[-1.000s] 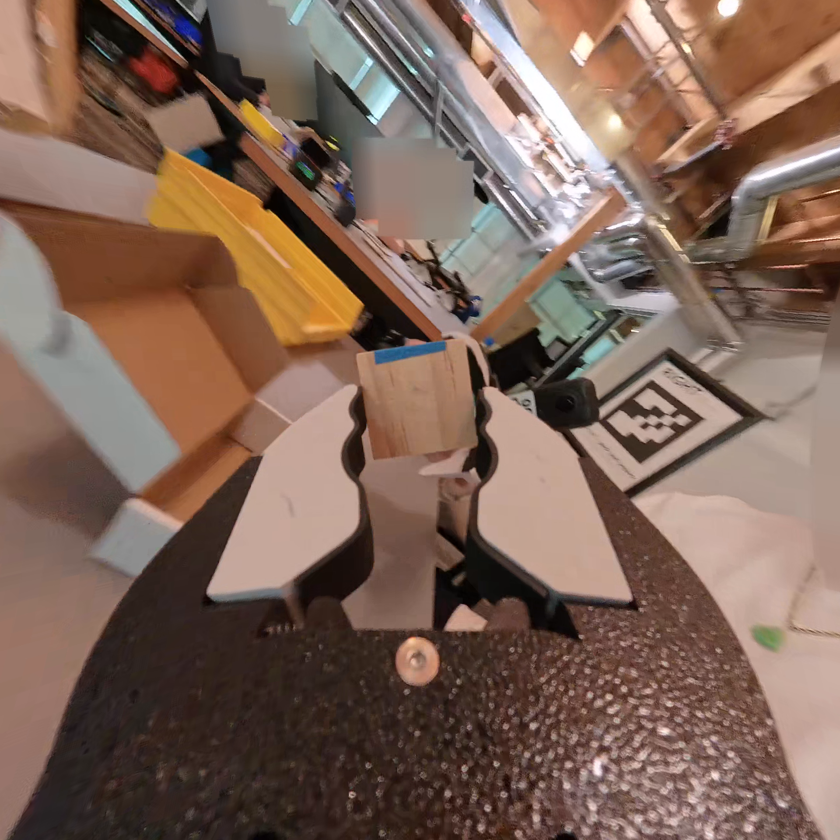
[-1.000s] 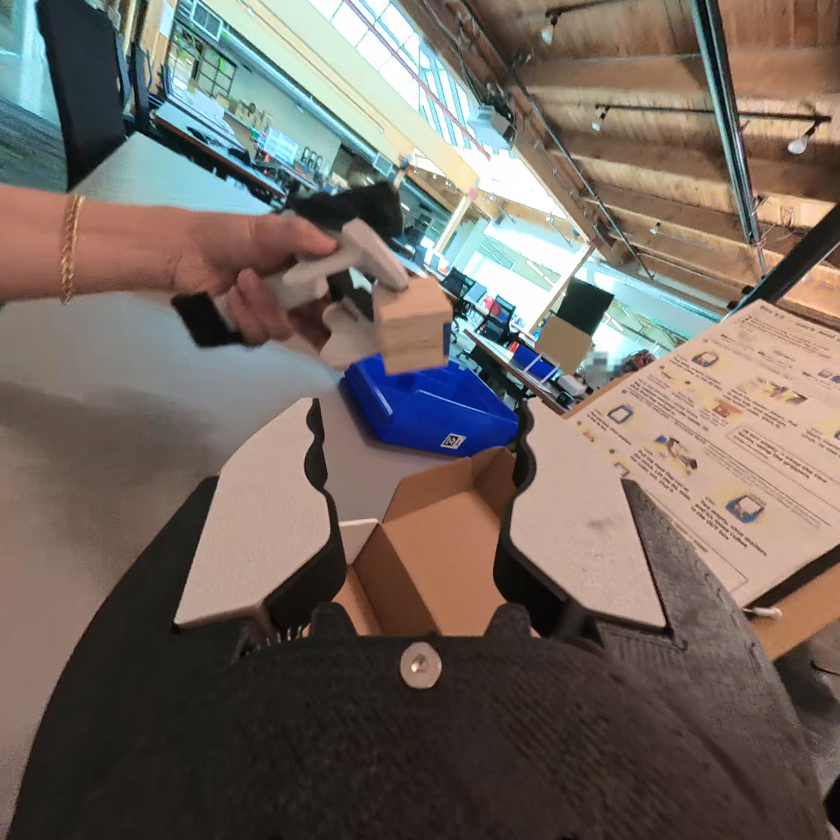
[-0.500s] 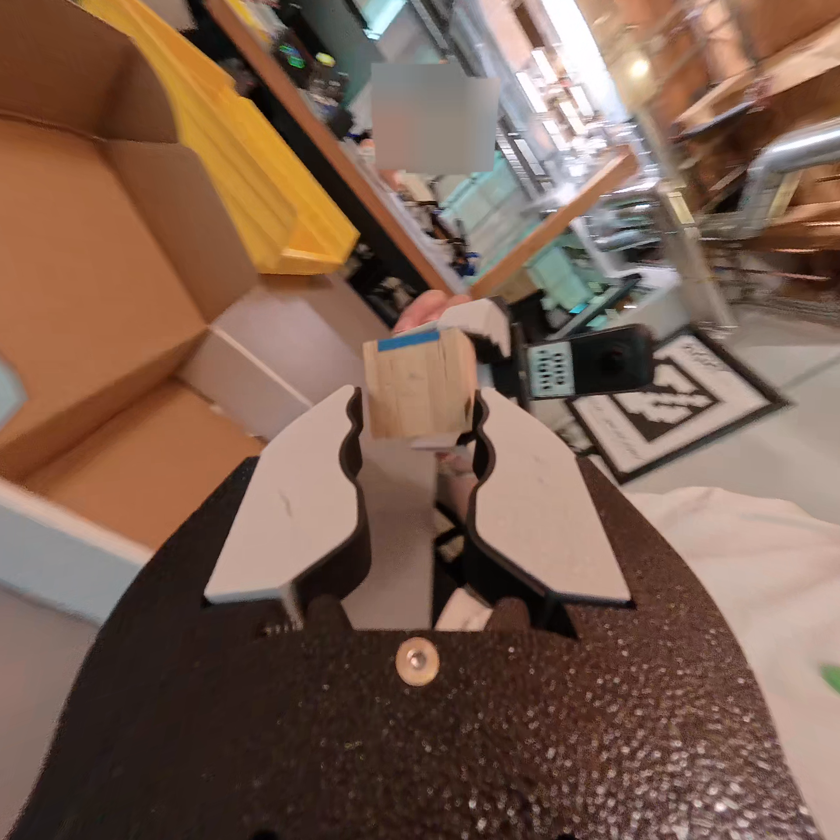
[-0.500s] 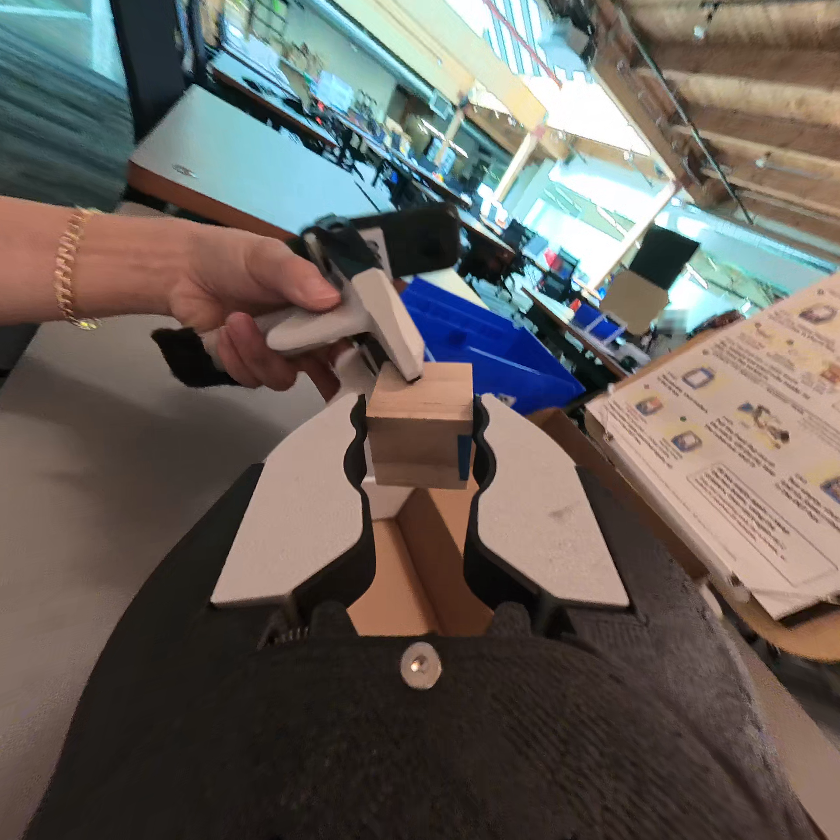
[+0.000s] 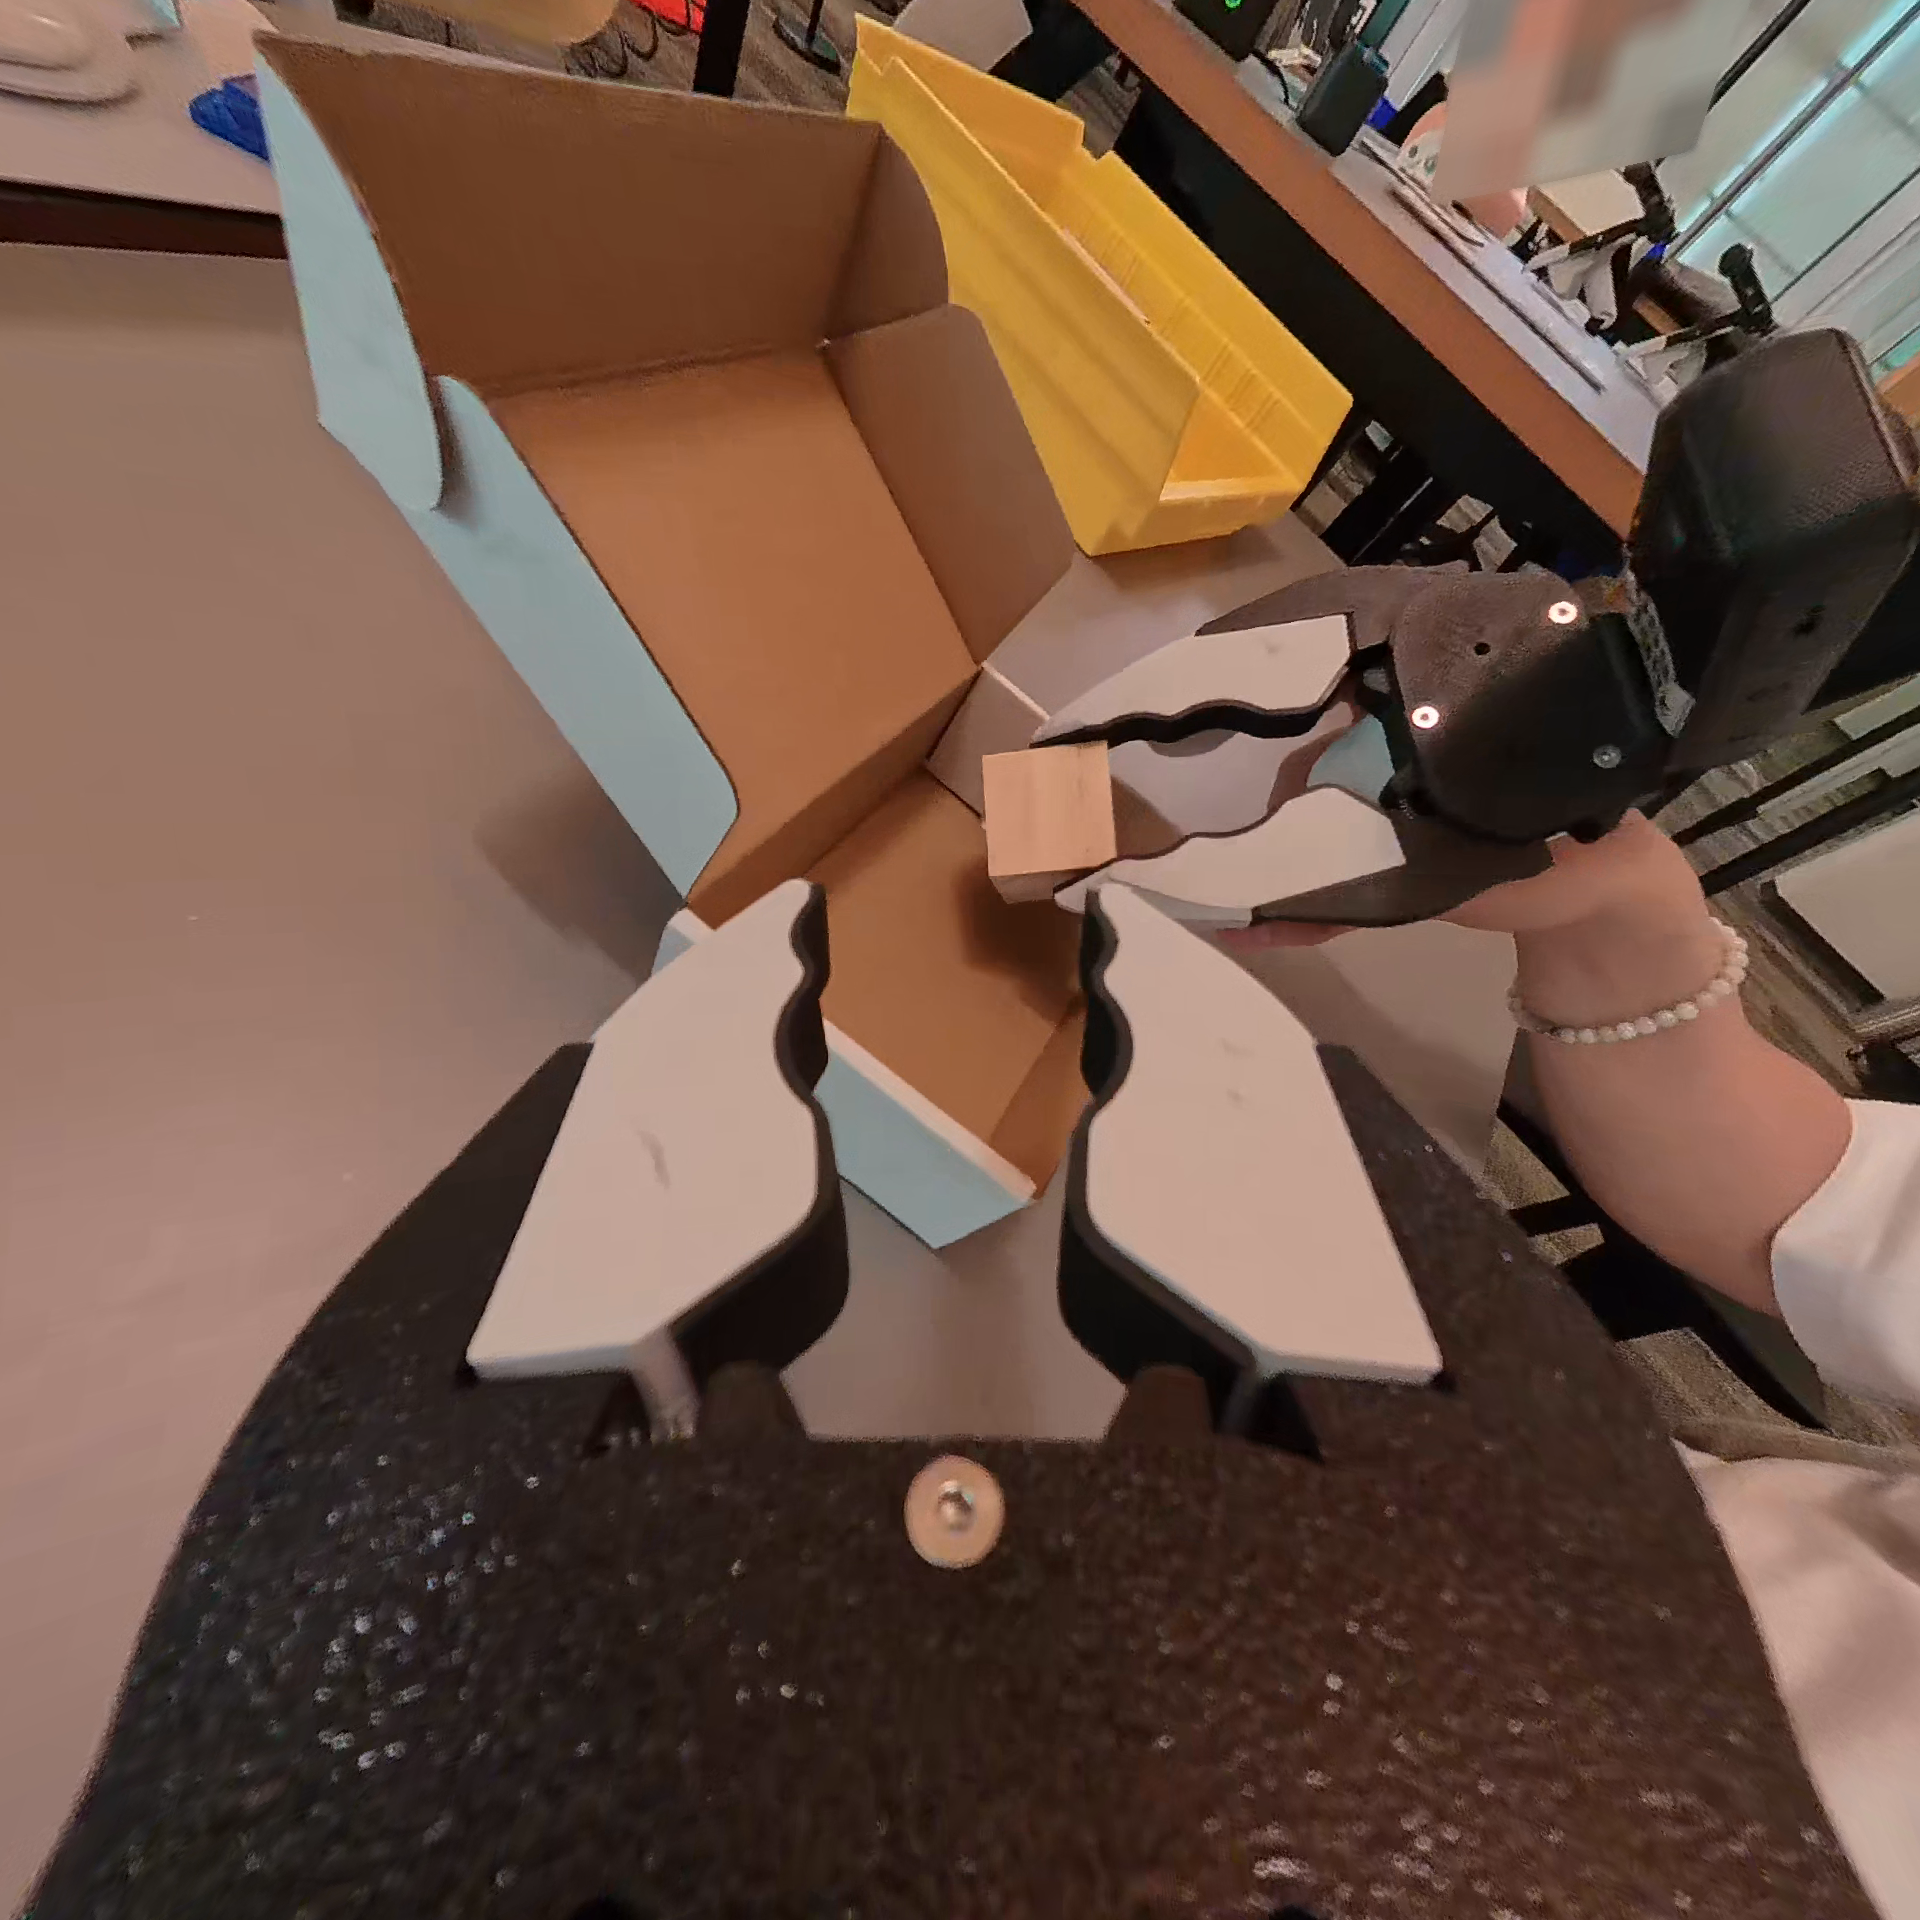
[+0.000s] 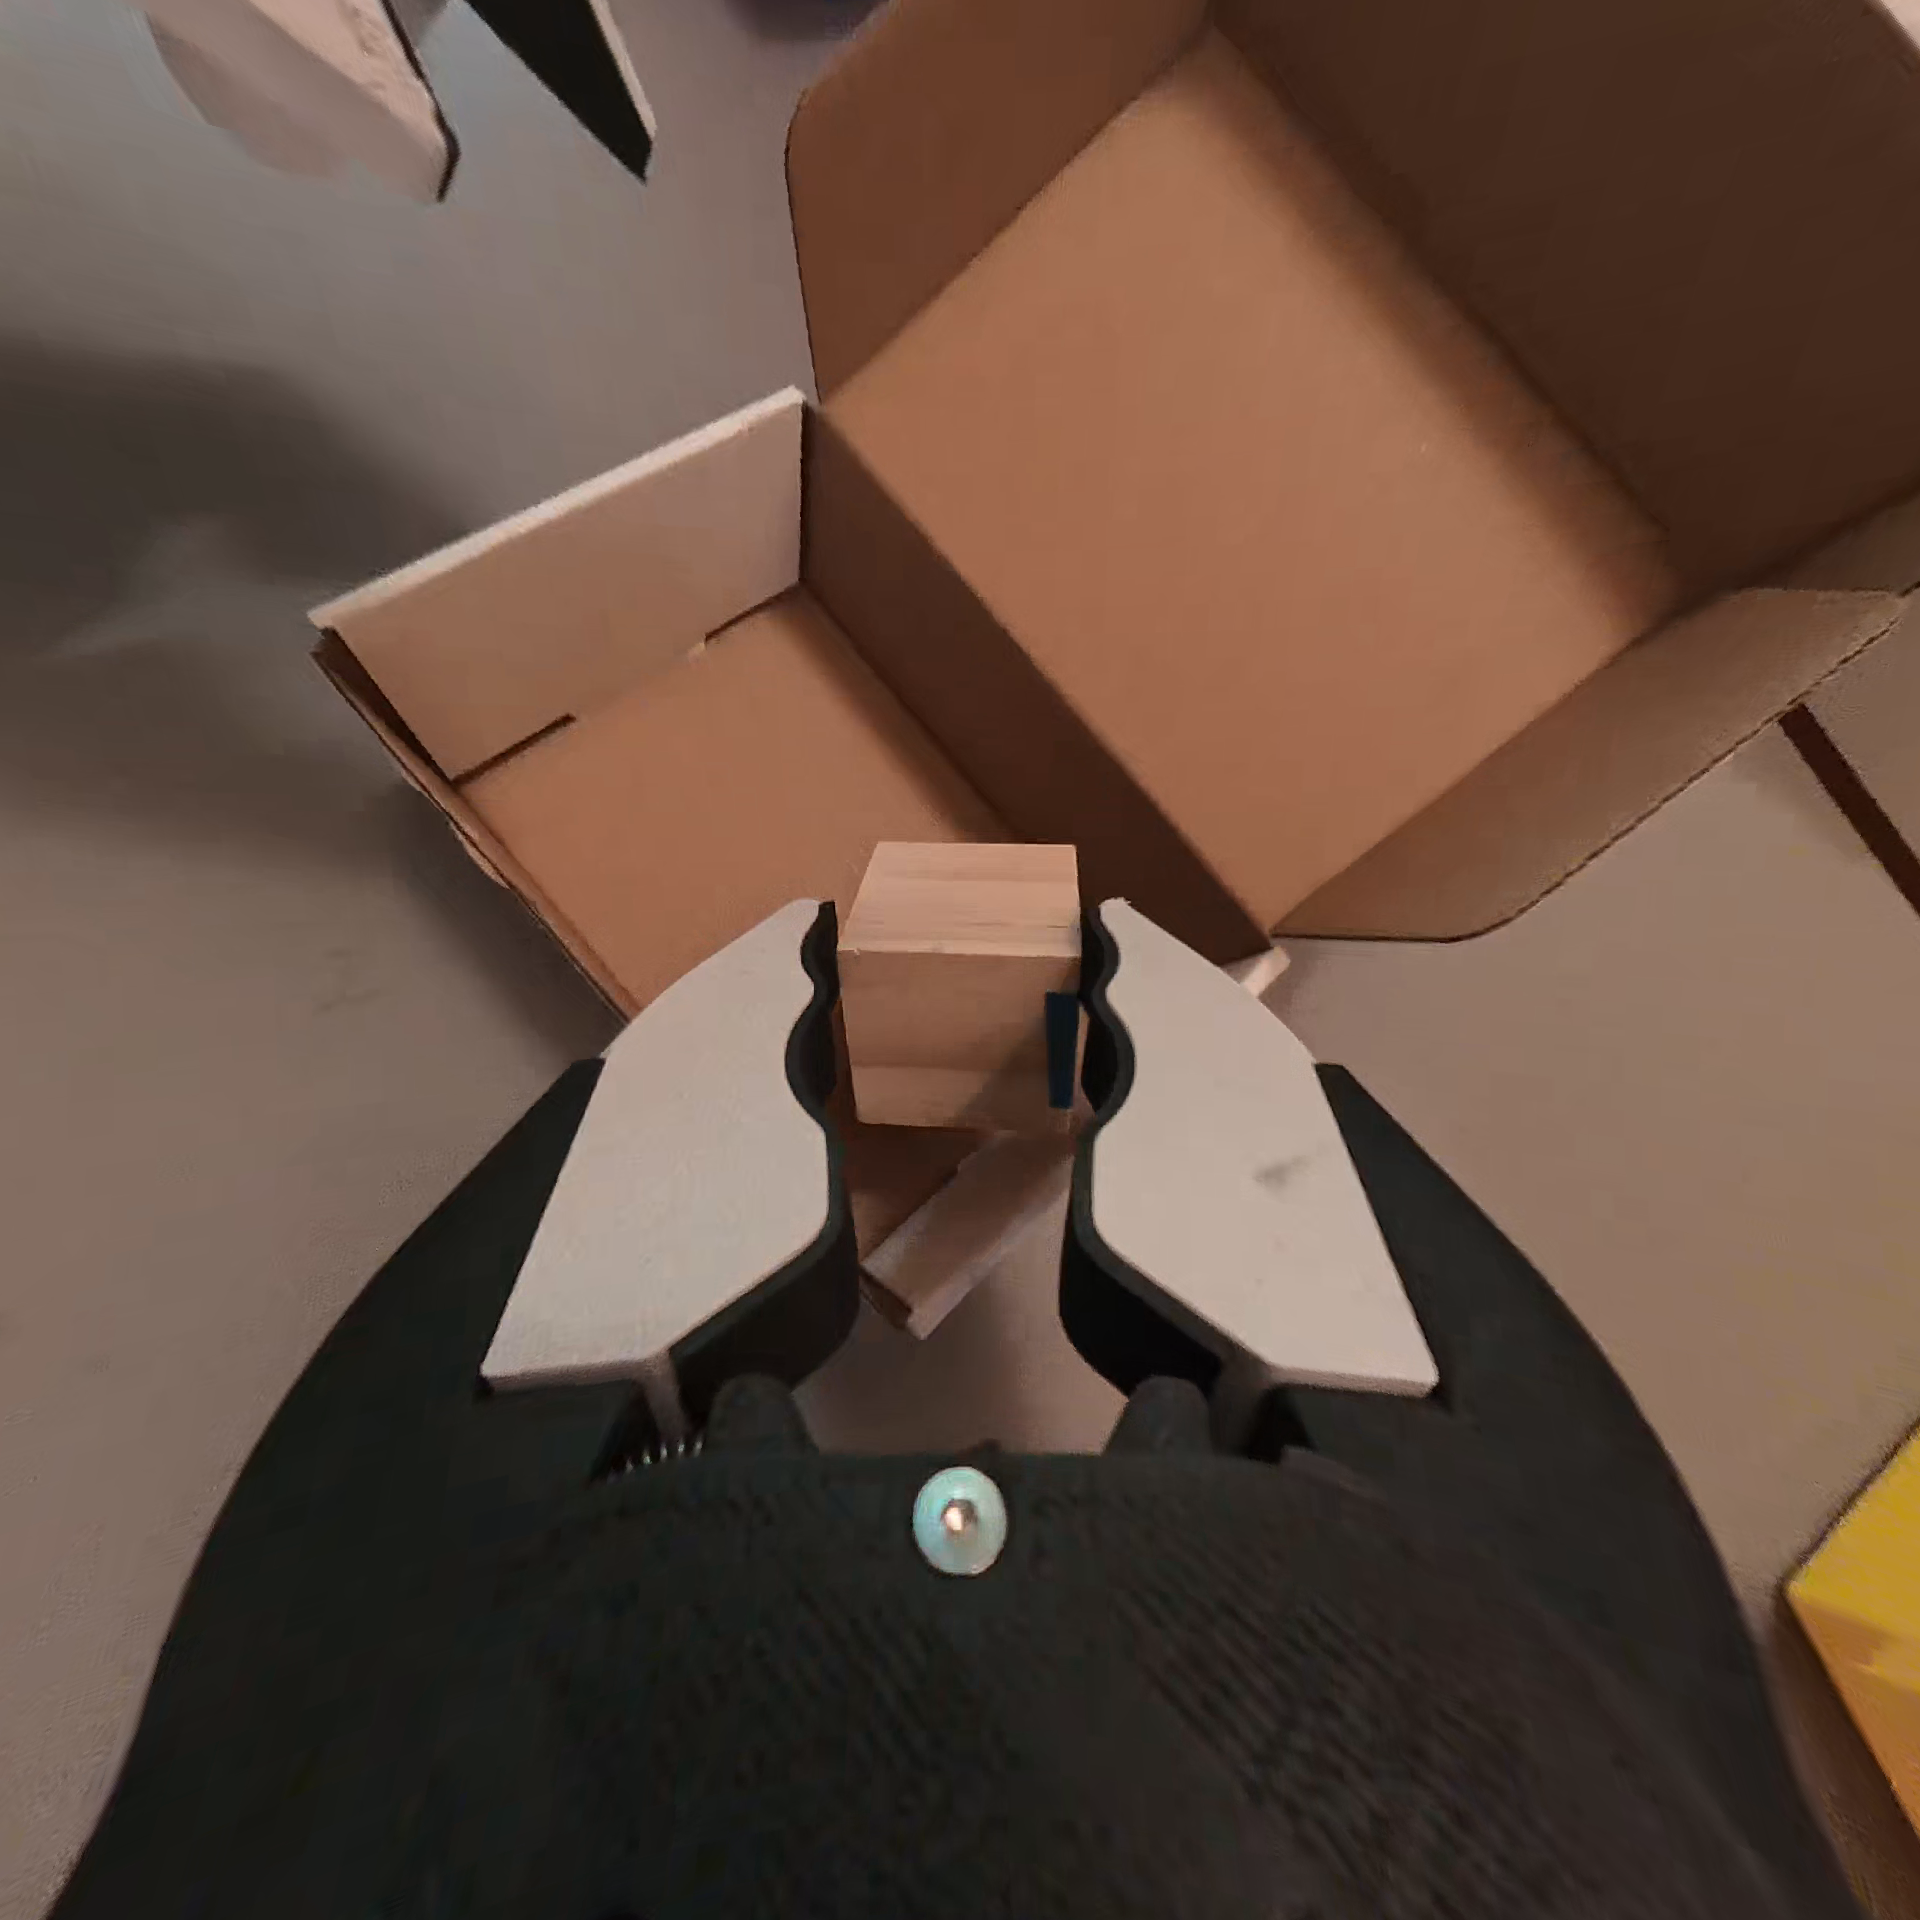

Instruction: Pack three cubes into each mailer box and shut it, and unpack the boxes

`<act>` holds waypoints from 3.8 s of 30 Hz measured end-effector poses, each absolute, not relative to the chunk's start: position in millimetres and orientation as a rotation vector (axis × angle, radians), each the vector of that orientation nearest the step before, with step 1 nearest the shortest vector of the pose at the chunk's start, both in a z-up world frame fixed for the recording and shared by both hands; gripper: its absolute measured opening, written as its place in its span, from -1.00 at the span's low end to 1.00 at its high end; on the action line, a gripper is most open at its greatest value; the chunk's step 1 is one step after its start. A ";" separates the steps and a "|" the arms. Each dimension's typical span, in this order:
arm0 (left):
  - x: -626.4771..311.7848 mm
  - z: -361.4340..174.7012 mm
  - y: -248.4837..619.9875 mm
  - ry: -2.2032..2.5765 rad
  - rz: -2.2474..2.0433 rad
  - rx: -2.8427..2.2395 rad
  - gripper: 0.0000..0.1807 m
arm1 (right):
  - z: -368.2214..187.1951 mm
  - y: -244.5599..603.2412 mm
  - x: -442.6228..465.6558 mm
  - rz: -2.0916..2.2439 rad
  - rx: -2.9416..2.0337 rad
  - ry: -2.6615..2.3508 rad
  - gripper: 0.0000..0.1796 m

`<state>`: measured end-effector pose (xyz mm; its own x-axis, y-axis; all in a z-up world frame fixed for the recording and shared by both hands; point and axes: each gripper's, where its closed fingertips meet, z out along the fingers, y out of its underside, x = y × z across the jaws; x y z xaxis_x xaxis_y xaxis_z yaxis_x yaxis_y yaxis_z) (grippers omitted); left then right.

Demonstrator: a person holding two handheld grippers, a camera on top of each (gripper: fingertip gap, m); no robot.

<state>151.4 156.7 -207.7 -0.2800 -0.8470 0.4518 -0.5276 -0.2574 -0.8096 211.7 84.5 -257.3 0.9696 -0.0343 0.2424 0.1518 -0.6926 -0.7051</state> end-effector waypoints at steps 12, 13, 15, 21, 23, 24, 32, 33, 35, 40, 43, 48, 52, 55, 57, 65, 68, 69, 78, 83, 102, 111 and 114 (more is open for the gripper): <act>146.3 -192.7 207.0 1.555 -1.355 -1.650 -0.53 | -249.0 86.1 204.9 -0.345 -2.267 -0.200 -0.32; 143.6 -190.5 232.7 1.497 -1.248 -1.670 -0.55 | -244.8 86.3 204.0 -0.338 -2.248 -0.203 -0.31; 138.5 -186.6 295.2 1.400 -0.978 -1.701 -0.56 | -233.9 85.3 204.5 -0.337 -2.202 -0.207 -0.28; 163.6 -200.3 454.9 1.599 -0.335 -1.762 -0.49 | -206.1 81.2 209.7 -0.344 -2.070 -0.215 -0.27; 184.5 -215.9 480.3 1.730 -0.304 -1.804 -0.49 | -203.5 81.4 210.0 -0.341 -2.059 -0.220 -0.27; 192.7 -225.8 490.5 1.776 -0.293 -1.841 -0.47 | -203.7 81.7 209.6 -0.340 -2.060 -0.228 -0.27; 225.1 -294.1 524.1 1.884 -0.198 -2.113 -0.44 | -219.3 81.7 212.3 -0.407 -2.108 -0.332 -0.26; 221.9 -300.2 529.4 1.887 -0.128 -2.127 -0.50 | -221.4 81.3 213.3 -0.407 -2.111 -0.335 -0.26; 218.8 -301.5 534.4 1.881 -0.064 -2.116 -0.62 | -223.6 80.2 215.6 -0.404 -2.114 -0.331 -0.26; 227.5 -224.2 522.2 1.647 -0.290 -1.953 -0.69 | -212.3 80.8 221.9 -0.372 -2.050 -0.269 -0.26; 227.2 -157.9 466.1 1.585 -0.695 -1.758 -0.70 | -194.3 86.0 215.1 -0.214 -1.938 -0.163 -0.28; 196.0 -83.2 322.0 1.578 -1.374 -1.301 -0.70 | -168.4 92.9 179.2 0.236 -1.760 -0.042 -0.14; 159.0 -80.2 209.0 1.624 -1.704 -0.932 -0.70 | -142.6 95.2 145.9 0.583 -1.603 0.014 -0.05; 136.8 -94.5 148.1 1.638 -1.825 -0.716 -0.70 | -130.4 96.6 124.0 0.833 -1.522 0.070 -0.05; 128.3 -105.0 124.0 1.628 -1.855 -0.638 -0.70 | -130.1 98.4 114.2 0.992 -1.504 0.133 -0.08; 119.7 -128.1 95.7 1.692 -1.759 -0.528 -0.70 | -133.6 104.0 101.0 1.269 -1.427 0.252 -0.23; 117.0 -133.5 92.2 1.711 -1.745 -0.489 -0.70 | -129.7 105.9 98.2 1.304 -1.404 0.247 -0.29; 116.7 -136.2 91.4 1.719 -1.731 -0.478 -0.70 | -127.4 106.4 99.9 1.325 -1.379 0.258 -0.35; 133.0 -147.8 118.9 1.667 -1.533 -0.664 -0.45 | -156.3 109.6 139.3 1.107 -1.543 0.298 -0.64; 146.0 -156.2 154.1 1.625 -1.385 -0.880 -0.55 | -202.4 87.8 197.5 0.510 -1.947 0.257 -0.64; 154.5 -170.5 245.1 1.466 -1.050 -1.301 -0.64 | -220.0 69.3 213.7 -0.034 -2.189 -0.009 -0.50; 198.4 -191.7 457.6 1.523 -0.489 -1.751 -0.61 | -204.2 64.8 218.8 -0.205 -2.157 -0.143 -0.46; 221.5 -213.9 481.4 1.722 -0.426 -1.844 -0.56 | -201.6 67.8 213.9 -0.196 -2.147 -0.173 -0.44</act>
